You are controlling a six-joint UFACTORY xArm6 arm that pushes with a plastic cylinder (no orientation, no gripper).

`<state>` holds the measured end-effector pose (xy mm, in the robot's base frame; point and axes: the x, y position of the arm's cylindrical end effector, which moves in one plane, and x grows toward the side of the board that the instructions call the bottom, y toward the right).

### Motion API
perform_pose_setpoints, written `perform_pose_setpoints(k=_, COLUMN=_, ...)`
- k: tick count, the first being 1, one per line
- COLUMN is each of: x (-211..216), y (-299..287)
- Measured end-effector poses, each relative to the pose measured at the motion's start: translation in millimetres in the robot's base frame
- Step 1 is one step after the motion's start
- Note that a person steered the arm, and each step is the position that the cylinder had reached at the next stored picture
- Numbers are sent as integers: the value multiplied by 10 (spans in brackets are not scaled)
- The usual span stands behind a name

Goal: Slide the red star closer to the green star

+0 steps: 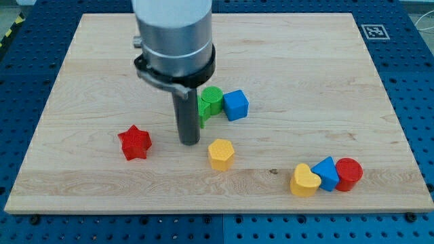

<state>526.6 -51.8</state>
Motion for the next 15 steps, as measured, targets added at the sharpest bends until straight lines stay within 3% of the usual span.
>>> perform_pose_setpoints(k=2, x=905, y=-301)
perform_pose_setpoints(k=4, x=767, y=-1159)
perform_pose_setpoints(k=6, x=138, y=-1781)
perform_pose_setpoints(k=7, x=-197, y=-1714)
perform_pose_setpoints(k=10, x=297, y=-1245)
perform_pose_setpoints(k=12, x=-165, y=-487)
perform_pose_setpoints(k=15, x=-268, y=-7)
